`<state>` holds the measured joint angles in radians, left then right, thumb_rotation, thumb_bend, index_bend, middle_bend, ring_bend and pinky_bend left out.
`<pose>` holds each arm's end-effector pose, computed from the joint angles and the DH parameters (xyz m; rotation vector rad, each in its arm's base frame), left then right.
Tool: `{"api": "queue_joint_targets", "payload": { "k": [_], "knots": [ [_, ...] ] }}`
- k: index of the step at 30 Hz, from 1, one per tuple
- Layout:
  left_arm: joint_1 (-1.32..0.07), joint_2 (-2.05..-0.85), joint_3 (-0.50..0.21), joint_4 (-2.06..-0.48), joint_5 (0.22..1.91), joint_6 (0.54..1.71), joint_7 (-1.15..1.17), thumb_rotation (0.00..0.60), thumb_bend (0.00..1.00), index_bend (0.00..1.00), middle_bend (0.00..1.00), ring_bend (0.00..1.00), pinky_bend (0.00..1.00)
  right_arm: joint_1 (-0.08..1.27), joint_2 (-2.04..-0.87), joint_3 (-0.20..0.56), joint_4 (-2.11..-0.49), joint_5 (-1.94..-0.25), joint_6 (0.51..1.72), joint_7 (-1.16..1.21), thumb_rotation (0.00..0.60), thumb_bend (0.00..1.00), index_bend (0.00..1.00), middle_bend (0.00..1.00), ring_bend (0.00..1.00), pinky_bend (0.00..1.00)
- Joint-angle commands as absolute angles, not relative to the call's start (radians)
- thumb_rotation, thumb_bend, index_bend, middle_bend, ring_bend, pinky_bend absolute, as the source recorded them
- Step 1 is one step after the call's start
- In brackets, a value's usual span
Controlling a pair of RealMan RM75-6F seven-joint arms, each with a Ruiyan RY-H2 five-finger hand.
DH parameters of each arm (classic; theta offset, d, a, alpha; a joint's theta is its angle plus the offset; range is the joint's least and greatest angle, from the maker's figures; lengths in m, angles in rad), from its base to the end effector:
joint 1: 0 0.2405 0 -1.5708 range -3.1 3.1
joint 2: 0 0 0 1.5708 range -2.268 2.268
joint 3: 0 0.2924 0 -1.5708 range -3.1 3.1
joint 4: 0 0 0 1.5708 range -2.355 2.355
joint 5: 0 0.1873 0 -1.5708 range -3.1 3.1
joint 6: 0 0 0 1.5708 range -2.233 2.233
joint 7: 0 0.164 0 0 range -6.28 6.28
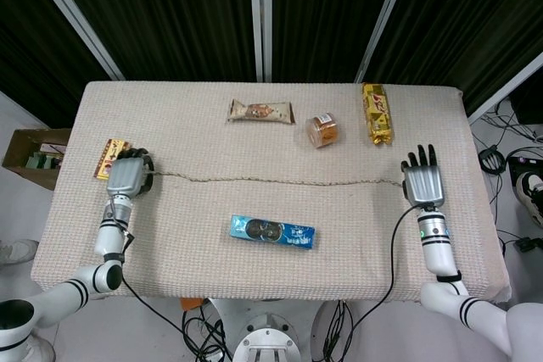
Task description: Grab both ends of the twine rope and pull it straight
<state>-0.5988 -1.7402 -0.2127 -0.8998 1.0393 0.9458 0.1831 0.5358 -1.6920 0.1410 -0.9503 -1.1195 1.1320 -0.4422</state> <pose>-0.3187 0.3992 0.0031 -1.4616 -1.0282 -0.6830 -0.3266 -0.3757 0.0309 1.5284 -0.6636 0.5251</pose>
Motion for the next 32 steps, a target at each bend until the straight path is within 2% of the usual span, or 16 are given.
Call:
{"api": "queue_joint_targets", "payload": {
  "k": [1,7,10,16,19,23,32],
  "knots": [
    [-0.591,-1.741,-0.212,-0.903,1.049,0.96,0.181,0.6,0.41,0.4,0.2,0.14,0.15,0.525,-1.684,0.146,-0.968,-1.121,1.143,-0.448,0.6,0.32,0.3,0.21,0.01,0.05],
    [-0.562,-1.726,-0.218,-0.941,1.079,1.036,0.165,0.6,0.27,0.31,0.18,0.14,0.15,0.483,-1.613,0.166,-1.074,-1.126,1.207,-0.451,0.6,0.3,0.22,0.19,0.0,0.03],
    [-0.534,-1.687,-0.228,-1.003,1.104,1.108,0.142,0.6,0.24,0.3,0.18,0.14,0.15,0.45,-1.542,0.18,-1.179,-1.132,1.256,-0.437,0.6,0.3,0.21,0.19,0.0,0.03],
    [-0.435,-1.515,-0.235,-1.21,1.169,1.285,0.108,0.6,0.21,0.29,0.18,0.14,0.15,0.367,-1.301,0.19,-1.476,-1.144,1.287,-0.338,0.6,0.32,0.16,0.16,0.0,0.03],
    [-0.366,-1.393,-0.208,-1.326,1.214,1.35,0.078,0.6,0.21,0.29,0.18,0.14,0.15,0.315,-1.19,0.173,-1.573,-1.182,1.319,-0.275,0.6,0.32,0.15,0.15,0.0,0.03],
    [-0.276,-1.267,-0.16,-1.453,1.264,1.43,0.059,0.6,0.21,0.29,0.18,0.14,0.15,0.244,-1.12,0.153,-1.641,-1.223,1.394,-0.208,0.6,0.32,0.15,0.15,0.0,0.03],
    [-0.078,-1.123,-0.028,-1.657,1.392,1.628,0.049,0.6,0.21,0.29,0.18,0.14,0.15,0.114,-1.079,0.067,-1.702,-1.332,1.504,-0.098,0.6,0.33,0.15,0.15,0.0,0.03]
  ]
}}
